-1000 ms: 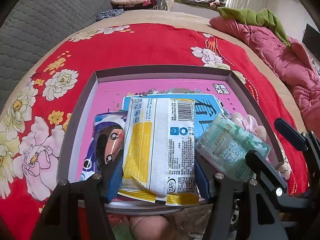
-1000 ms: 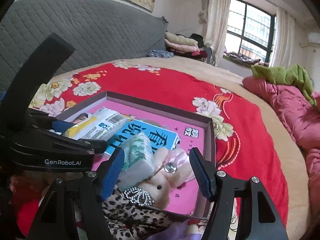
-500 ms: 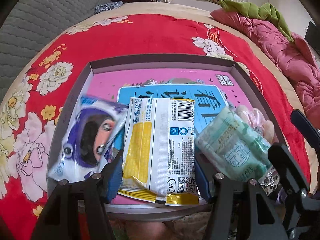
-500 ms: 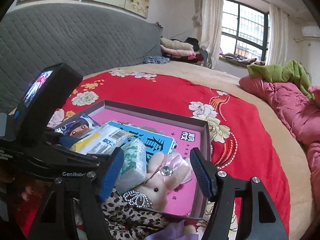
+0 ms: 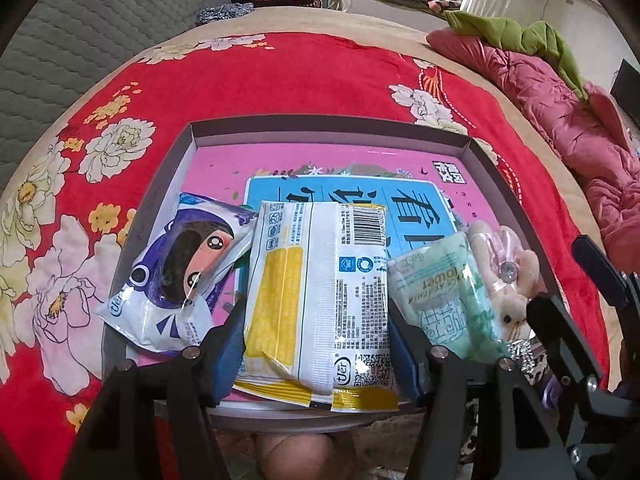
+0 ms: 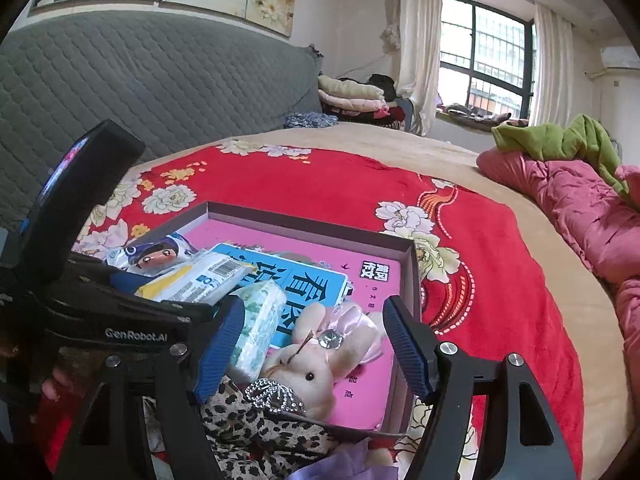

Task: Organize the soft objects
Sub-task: 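Lower and release the wipes pack with the left gripper while the right releases the tissue pack, then raise both grippers out of the box and back from it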

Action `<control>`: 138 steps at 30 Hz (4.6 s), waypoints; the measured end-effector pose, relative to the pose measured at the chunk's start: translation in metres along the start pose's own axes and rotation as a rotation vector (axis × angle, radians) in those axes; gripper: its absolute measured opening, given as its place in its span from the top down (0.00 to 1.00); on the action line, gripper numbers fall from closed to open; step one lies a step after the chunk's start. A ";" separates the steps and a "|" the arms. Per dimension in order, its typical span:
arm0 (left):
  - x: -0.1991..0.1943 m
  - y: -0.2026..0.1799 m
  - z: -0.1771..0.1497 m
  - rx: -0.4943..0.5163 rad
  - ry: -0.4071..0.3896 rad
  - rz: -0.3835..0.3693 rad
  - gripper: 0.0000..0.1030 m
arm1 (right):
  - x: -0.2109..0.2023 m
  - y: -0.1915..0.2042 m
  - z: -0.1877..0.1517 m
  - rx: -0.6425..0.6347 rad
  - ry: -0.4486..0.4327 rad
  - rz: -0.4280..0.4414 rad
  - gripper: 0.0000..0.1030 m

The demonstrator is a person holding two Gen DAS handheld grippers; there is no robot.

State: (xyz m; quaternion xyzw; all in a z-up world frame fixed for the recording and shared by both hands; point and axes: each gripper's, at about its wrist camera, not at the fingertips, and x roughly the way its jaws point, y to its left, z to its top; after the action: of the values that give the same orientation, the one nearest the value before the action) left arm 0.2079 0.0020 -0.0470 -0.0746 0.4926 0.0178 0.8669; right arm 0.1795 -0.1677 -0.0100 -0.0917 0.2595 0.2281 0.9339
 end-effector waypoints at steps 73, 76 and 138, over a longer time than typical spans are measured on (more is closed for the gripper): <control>-0.097 0.016 -0.015 -0.021 -0.179 -0.021 0.36 | -0.064 -0.008 0.004 0.088 -0.071 -0.061 0.27; -0.105 0.023 -0.016 -0.035 -0.191 -0.022 0.36 | -0.073 -0.009 0.006 0.102 -0.081 -0.071 0.26; -0.185 0.048 -0.101 0.013 -0.190 -0.085 0.36 | -0.185 0.062 -0.031 0.145 0.022 -0.007 0.25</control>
State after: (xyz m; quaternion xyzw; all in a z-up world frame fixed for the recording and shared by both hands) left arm 0.0222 0.0422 0.0554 -0.0879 0.4044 -0.0153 0.9102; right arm -0.0045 -0.1928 0.0579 -0.0272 0.2853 0.2043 0.9360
